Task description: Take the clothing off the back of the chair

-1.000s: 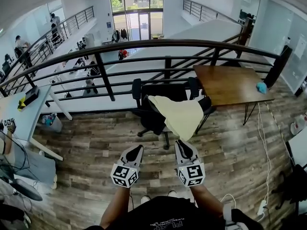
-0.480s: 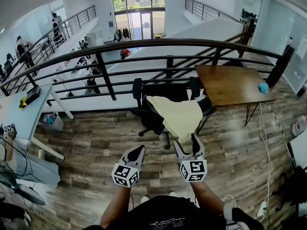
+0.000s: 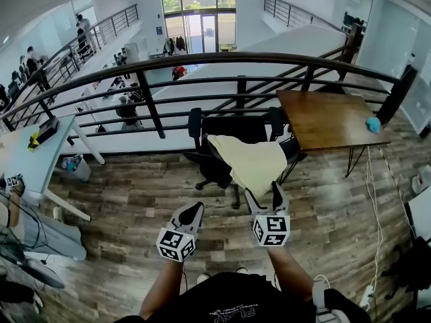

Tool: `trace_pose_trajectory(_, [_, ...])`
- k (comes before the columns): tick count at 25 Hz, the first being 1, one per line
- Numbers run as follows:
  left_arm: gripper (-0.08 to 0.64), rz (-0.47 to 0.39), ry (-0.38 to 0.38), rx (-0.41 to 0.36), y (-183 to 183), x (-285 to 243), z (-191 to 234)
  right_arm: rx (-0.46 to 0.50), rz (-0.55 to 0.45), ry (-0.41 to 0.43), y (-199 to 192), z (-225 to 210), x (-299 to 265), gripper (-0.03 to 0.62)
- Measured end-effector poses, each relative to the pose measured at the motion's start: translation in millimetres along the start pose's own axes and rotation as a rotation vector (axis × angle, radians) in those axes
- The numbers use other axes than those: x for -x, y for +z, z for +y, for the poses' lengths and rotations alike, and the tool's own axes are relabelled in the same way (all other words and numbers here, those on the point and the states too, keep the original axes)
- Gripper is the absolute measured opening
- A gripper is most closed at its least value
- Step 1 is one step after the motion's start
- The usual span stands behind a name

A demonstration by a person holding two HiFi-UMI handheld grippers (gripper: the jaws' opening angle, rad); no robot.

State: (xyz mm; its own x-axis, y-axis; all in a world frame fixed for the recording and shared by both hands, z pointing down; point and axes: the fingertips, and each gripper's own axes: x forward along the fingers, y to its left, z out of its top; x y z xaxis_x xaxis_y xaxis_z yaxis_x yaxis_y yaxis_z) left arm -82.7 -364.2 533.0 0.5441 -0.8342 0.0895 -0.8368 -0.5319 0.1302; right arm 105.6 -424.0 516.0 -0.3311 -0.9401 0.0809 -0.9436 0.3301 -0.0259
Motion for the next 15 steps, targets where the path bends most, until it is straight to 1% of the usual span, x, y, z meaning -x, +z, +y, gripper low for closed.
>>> trace_pose_trajectory(6, [0.014, 0.006, -0.010, 0.002, -3.3, -5.5, -3.0, 0.008, 0.021, 0.005, -3.7, -3.7, -9.2, 0.364])
trace_pose_trajectory(12, [0.014, 0.007, -0.002, -0.005, -2.7, -5.7, -2.4, 0.031, 0.057, 0.005, -6.2, -5.8, -11.6, 0.360])
trace_pose_trajectory(13, [0.014, 0.007, 0.001, -0.005, -3.0, -4.8, -2.6, 0.035, 0.058, 0.004, -6.1, -5.9, -10.4, 0.354])
trace_pose_trajectory(14, [0.014, 0.006, 0.003, -0.004, -3.6, -3.8, -2.6, 0.038, 0.058, 0.002, -5.9, -5.9, -9.2, 0.323])
trace_pose_trajectory(15, [0.014, 0.006, 0.004, -0.003, -4.2, -3.0, -2.4, 0.041, 0.056, -0.002, -5.7, -5.8, -8.2, 0.271])
